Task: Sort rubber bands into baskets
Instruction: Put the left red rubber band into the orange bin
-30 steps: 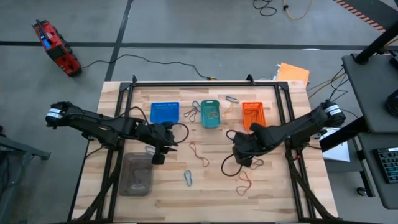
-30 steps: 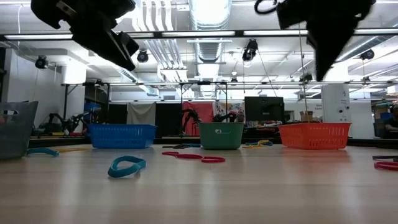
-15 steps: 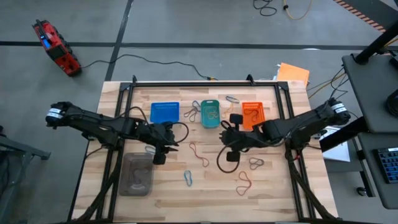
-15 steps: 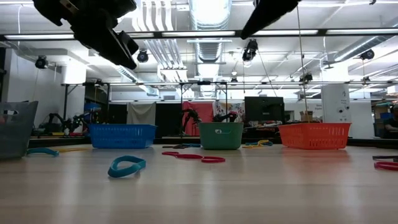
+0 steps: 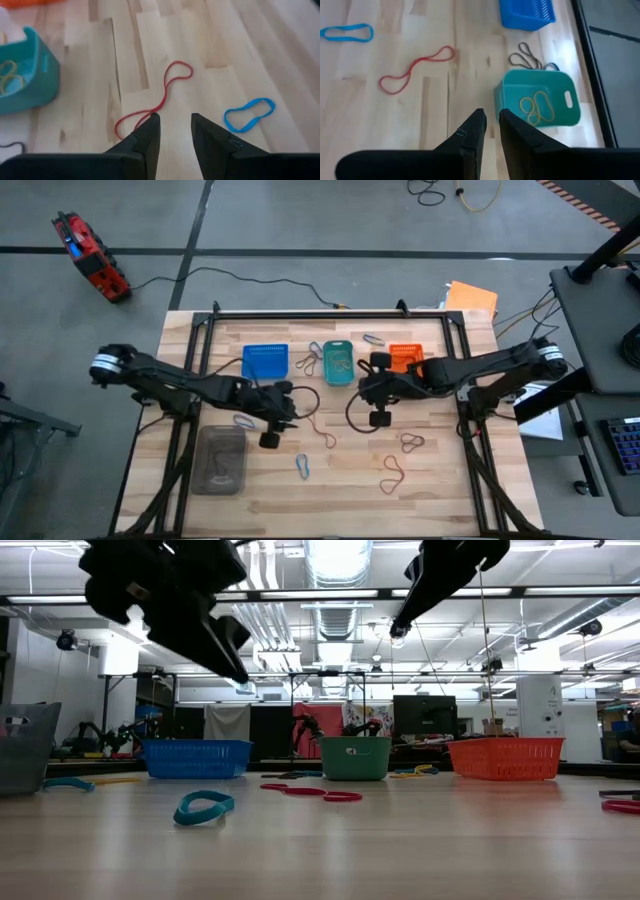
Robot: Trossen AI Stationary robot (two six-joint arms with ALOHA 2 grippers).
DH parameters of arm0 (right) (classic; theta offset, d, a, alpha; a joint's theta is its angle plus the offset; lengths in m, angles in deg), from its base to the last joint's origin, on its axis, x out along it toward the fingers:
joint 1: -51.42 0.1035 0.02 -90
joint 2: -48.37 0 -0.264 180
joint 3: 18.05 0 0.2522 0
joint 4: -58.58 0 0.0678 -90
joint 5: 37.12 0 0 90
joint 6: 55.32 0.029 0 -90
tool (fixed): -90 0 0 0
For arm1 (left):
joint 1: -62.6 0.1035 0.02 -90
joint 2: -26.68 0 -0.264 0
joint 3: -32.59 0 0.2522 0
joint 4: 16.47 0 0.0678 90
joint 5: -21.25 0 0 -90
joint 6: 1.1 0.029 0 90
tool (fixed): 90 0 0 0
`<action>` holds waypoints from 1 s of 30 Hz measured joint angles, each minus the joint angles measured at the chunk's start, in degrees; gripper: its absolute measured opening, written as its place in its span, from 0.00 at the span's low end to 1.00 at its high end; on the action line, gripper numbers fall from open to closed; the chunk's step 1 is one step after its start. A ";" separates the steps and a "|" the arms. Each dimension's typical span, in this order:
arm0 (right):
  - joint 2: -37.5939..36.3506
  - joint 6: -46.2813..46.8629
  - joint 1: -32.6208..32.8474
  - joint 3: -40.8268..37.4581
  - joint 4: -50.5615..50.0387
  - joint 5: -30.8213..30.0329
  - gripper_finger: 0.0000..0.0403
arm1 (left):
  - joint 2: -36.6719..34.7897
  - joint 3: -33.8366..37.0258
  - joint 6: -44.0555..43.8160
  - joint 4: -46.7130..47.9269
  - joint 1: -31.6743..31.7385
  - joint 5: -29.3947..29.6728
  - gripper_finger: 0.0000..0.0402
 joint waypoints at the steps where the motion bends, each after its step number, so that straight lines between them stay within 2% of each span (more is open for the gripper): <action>1: -0.57 0.00 -0.19 -0.71 0.88 -0.02 0.13 | 1.00 -0.14 0.05 -0.53 0.00 0.00 0.26; 8: -7.69 3.74 -0.57 -10.12 8.36 -0.01 0.13 | 5.74 -0.22 4.74 -4.52 0.03 0.00 0.33; 18: -16.16 12.45 -0.53 -23.95 25.07 -0.58 0.13 | 9.31 -0.22 10.14 -9.69 0.11 -0.05 0.33; 25: -16.51 12.48 -0.53 -27.15 33.96 -0.76 0.13 | 12.89 -0.22 14.16 -12.90 0.26 -0.03 0.33; 30: -14.90 12.12 -0.53 -27.37 35.02 -0.76 0.13 | 15.14 -0.22 16.28 -15.20 1.19 -0.09 0.33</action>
